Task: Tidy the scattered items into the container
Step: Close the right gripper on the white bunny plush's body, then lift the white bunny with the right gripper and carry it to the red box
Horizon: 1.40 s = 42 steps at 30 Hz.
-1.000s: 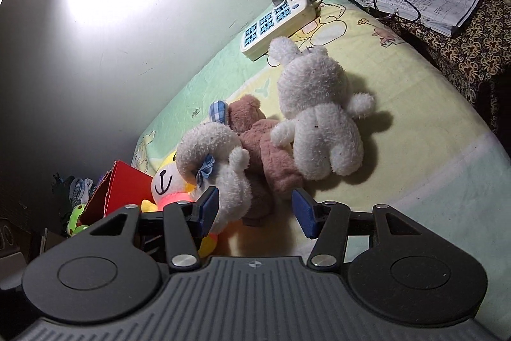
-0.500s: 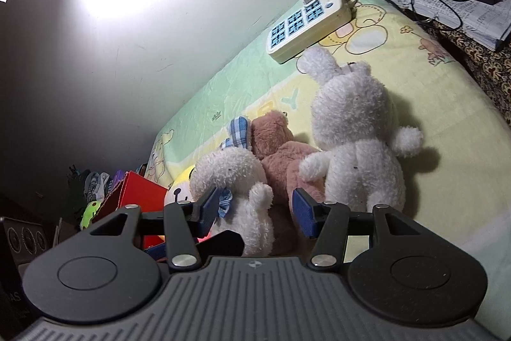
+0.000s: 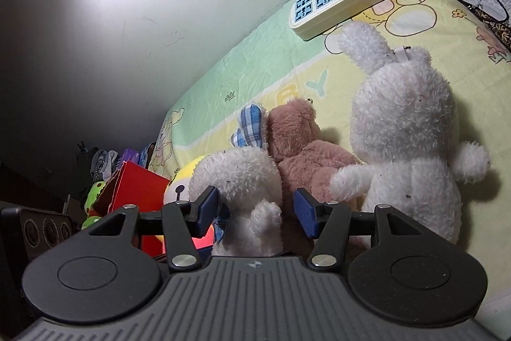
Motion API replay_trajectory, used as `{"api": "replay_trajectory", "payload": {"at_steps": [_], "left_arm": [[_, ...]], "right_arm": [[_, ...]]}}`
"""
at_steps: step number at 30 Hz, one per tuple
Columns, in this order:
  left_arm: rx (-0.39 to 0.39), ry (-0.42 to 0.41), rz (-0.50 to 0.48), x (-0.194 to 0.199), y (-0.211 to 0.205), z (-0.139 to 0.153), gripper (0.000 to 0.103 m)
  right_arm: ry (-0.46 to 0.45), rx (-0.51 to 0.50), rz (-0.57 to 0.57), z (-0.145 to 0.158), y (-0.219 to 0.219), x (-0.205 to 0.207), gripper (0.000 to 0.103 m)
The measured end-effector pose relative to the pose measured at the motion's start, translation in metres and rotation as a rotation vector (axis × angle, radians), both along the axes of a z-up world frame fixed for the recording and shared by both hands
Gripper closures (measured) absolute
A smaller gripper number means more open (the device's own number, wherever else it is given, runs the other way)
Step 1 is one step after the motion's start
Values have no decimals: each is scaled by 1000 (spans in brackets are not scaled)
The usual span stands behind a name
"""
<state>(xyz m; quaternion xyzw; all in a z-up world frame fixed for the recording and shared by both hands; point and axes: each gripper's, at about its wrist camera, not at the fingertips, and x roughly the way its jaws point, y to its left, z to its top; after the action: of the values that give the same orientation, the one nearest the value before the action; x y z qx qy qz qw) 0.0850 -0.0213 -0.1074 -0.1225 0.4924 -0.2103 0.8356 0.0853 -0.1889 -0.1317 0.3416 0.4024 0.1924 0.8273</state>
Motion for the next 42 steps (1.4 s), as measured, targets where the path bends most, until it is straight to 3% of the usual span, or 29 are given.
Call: {"api": "replay_trajectory", "payload": {"at_steps": [5,11,15,21,42], "left_arm": [[2,42,-20,7,2,-9,1],[33,72,-51,13,-2,-10,1],[40,30,-51,6,-3,-7,2],[57,9,-55,-3,0,1,20],[31,-118,-112,-82,8,46,21]], "right_arm": [[12,17,54,-4,2,5,49],[32,67,80,-6,-3,6,64],[27,51,95,-2,-2,2,68],[9,23,117,9,2,-11,70],[-75,-5,96,50,13,-81,70]]}}
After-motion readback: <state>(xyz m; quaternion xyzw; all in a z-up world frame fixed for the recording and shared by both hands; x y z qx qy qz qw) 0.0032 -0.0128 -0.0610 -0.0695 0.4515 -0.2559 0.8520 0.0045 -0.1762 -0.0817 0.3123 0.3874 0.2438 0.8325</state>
